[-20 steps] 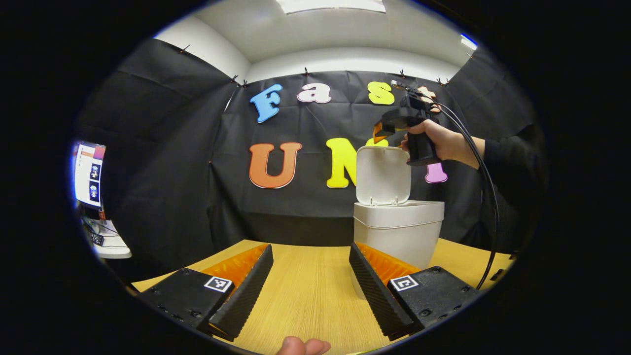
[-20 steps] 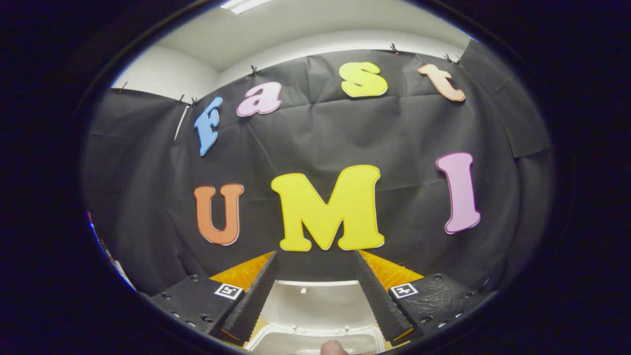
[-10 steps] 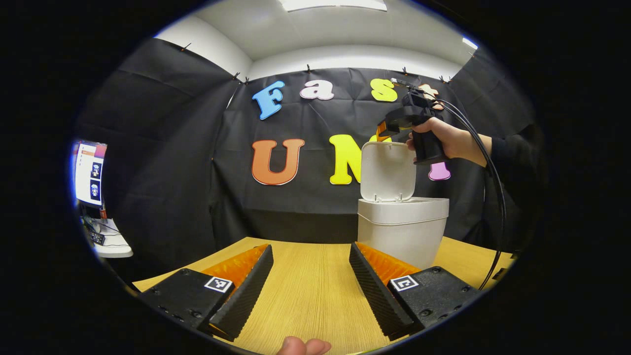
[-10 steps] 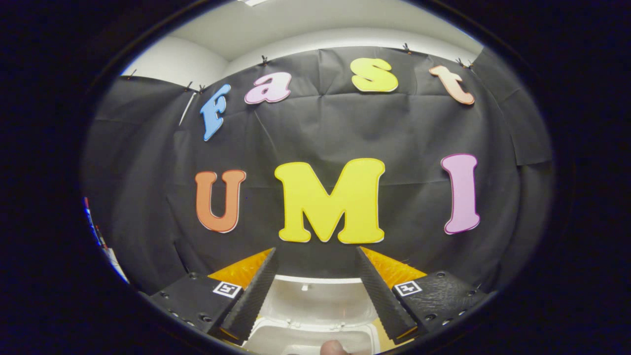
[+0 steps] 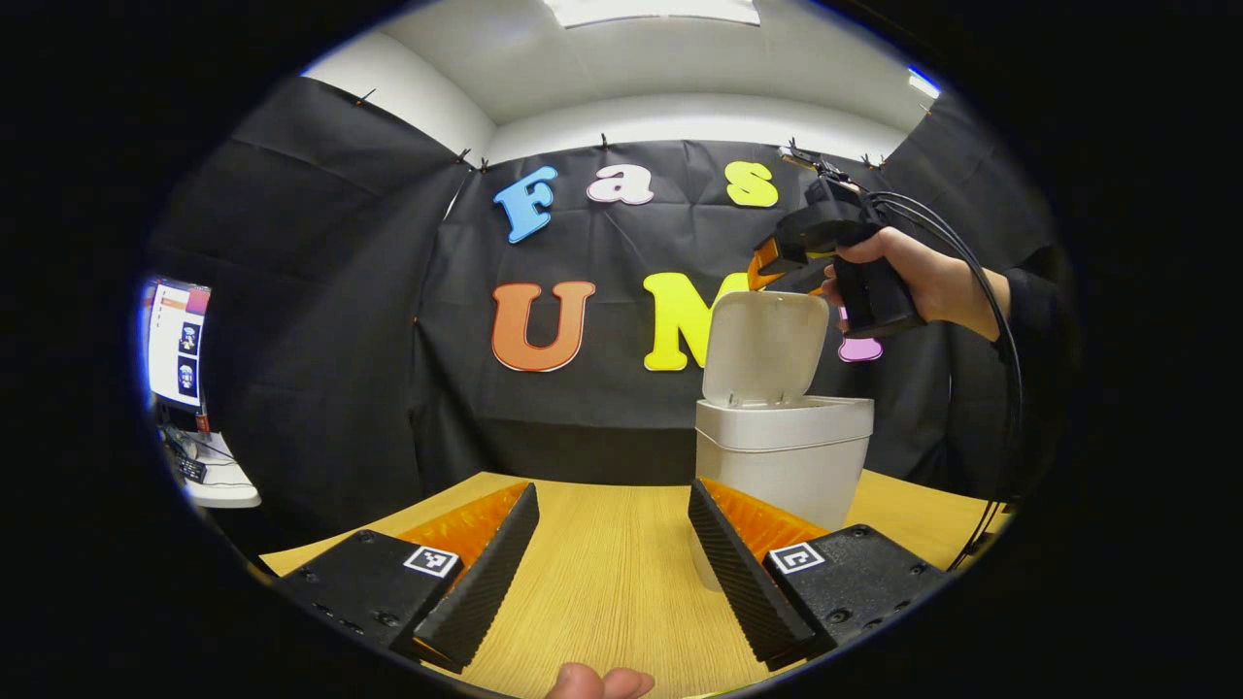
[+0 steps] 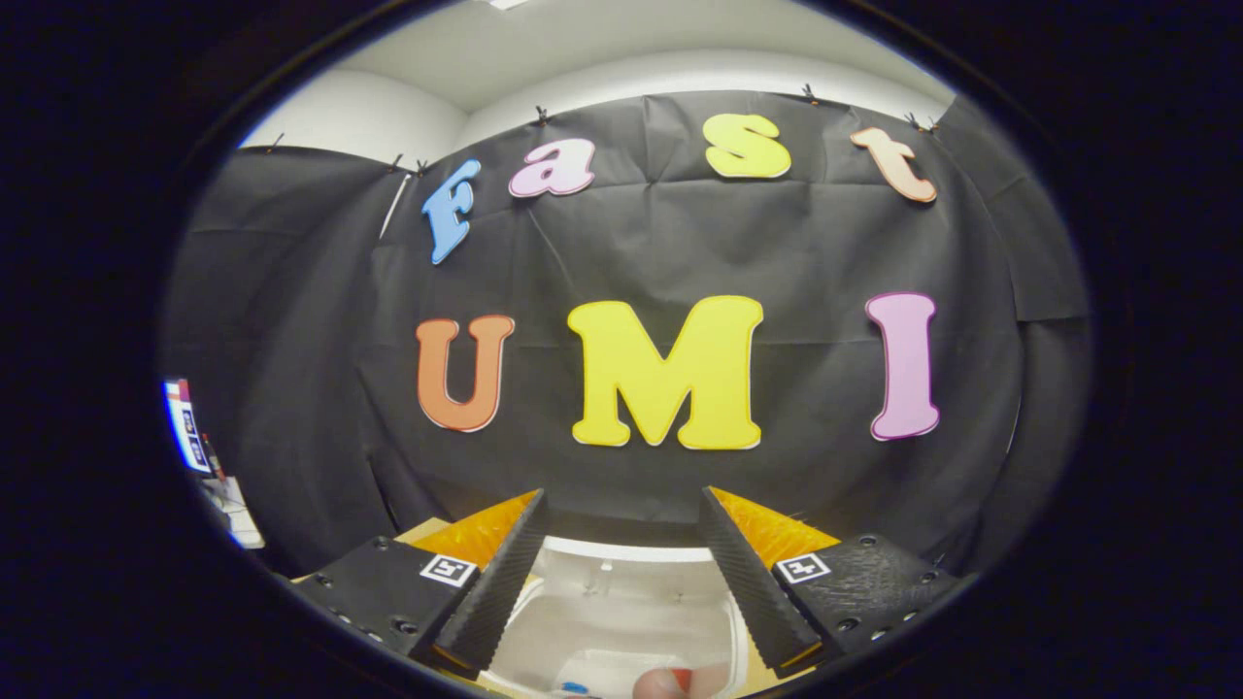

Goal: Press the lid of the desktop garbage bin to open it, pick up the crumpled paper on the desktop and throw it into the bin, then pick up the pop can on the desktop and drop it into the bin, and finally close the garbage bin lid.

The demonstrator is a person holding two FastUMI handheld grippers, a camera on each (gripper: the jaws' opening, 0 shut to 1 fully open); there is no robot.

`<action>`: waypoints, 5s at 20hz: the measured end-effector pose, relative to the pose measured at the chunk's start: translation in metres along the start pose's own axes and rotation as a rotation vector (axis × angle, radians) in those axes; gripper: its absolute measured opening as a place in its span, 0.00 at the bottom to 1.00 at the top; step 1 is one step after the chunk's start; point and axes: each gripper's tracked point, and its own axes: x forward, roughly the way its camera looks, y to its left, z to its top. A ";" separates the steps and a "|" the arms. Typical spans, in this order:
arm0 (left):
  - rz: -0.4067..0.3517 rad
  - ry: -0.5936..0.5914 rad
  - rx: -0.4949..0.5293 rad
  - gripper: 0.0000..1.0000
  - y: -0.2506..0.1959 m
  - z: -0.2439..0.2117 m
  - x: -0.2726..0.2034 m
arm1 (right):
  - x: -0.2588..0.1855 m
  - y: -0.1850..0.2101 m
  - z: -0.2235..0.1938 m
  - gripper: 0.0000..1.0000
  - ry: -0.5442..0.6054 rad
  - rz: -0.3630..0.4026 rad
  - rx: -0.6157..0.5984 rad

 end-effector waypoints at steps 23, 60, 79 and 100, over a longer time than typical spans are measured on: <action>-0.007 -0.001 -0.022 0.99 -0.009 0.003 -0.005 | -0.053 0.001 -0.154 0.97 0.115 0.028 0.004; -0.052 0.004 -0.029 0.99 -0.042 -0.007 0.001 | -0.241 -0.051 -0.231 0.95 -0.164 -0.169 -0.018; -0.039 0.005 0.007 0.99 -0.033 -0.008 0.003 | -0.241 -0.048 -0.232 0.97 -0.150 -0.196 -0.022; -0.041 -0.003 0.008 0.99 -0.032 -0.002 0.001 | -0.245 -0.041 -0.232 0.97 -0.157 -0.199 -0.022</action>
